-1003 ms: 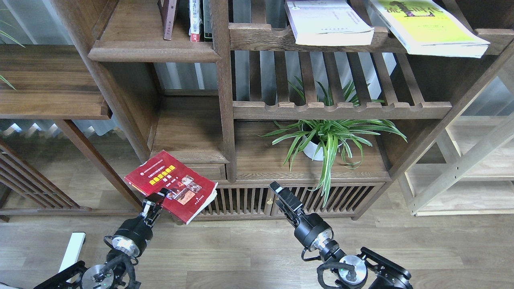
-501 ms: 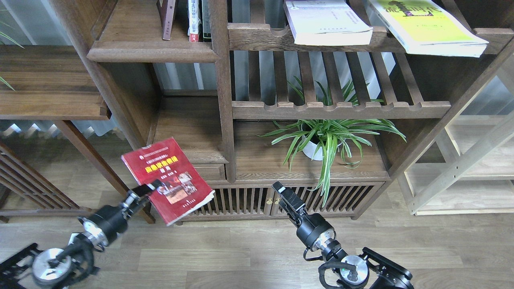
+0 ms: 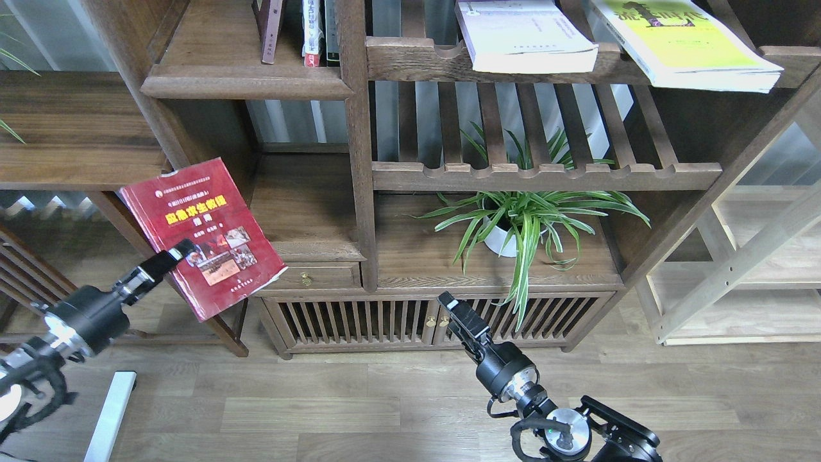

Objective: Organize books on shelf
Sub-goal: 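Lift the red book with the left gripper up to the top shelf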

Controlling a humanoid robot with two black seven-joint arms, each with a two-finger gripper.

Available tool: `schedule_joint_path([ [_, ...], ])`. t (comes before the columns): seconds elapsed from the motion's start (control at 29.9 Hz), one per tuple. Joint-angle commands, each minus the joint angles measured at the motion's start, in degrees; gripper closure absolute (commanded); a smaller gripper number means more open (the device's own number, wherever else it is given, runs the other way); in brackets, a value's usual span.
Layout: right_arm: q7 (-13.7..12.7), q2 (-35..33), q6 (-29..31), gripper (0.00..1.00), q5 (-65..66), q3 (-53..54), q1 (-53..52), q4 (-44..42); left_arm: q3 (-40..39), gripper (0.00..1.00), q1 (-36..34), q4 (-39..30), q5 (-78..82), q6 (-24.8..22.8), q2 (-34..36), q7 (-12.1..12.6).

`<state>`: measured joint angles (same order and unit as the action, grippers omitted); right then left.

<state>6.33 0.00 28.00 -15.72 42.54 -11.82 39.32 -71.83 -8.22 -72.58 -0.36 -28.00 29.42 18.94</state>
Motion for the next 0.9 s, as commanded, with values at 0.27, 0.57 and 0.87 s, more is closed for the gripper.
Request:
schedule_joint_path([
  [0.27,0.09,0.00,0.00,0.01,0.16,0.08,0.04,-0.03,-16.93,1.00,2.07,-12.23,1.51,0.00,1.25,9.06],
  [0.57,0.00,0.00,0.00,0.01,0.16,0.08,0.04,-0.03,-24.41,1.00,1.98,-13.20,1.51,0.00,1.43,9.06],
  [0.87,0.00,0.00,0.00,0.01,0.16,0.08,0.13,-0.03,-26.53,1.00,0.57,-13.46,1.51,0.00,1.52,9.06],
])
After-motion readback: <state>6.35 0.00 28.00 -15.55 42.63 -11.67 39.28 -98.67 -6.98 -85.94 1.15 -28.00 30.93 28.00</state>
